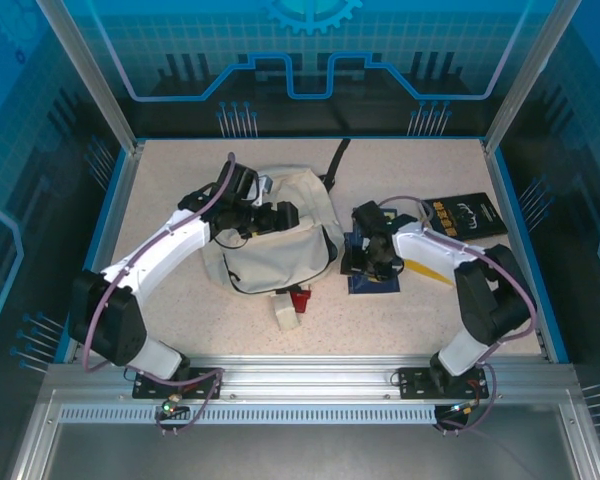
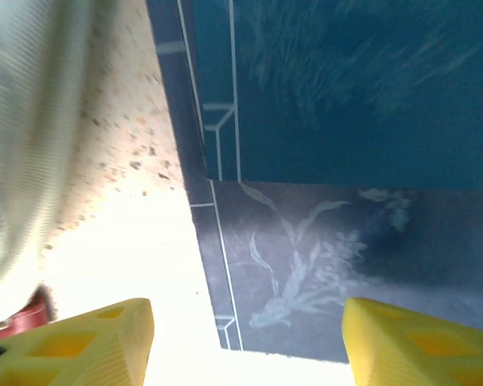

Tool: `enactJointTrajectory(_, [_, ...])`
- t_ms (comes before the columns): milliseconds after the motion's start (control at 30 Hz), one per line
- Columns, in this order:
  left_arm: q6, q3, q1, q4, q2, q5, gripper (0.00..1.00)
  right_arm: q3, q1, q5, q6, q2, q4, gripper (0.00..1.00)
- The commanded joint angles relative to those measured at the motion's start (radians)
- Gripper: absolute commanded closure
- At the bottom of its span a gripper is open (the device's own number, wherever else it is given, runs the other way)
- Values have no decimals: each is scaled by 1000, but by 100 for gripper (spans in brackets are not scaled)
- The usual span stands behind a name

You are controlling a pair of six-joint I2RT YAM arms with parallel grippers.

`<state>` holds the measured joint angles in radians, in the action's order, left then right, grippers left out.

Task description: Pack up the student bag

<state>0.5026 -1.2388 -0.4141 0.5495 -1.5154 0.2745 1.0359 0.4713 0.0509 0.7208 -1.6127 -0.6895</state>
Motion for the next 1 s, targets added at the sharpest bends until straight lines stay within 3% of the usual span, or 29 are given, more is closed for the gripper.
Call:
enactJointTrajectory(0, [58, -30, -29, -41, -38, 46, 9, 98, -80, -65, -32, 79, -56, 35])
enactJointTrajectory(167, [142, -72, -93, -105, -118, 73, 16, 145, -260, -7, -135, -5, -24, 31])
enactJointTrajectory(400, [245, -173, -183, -167, -271, 75, 26, 262, -387, 104, -261, -200, -33, 27])
enactJointTrajectory(667, [274, -355, -283, -140, -470, 32, 41, 334, -404, 133, -319, -327, -50, 27])
enactJointTrajectory(967, [261, -497, -321, -100, -653, -55, 49, 295, -403, 146, -358, -360, -50, 26])
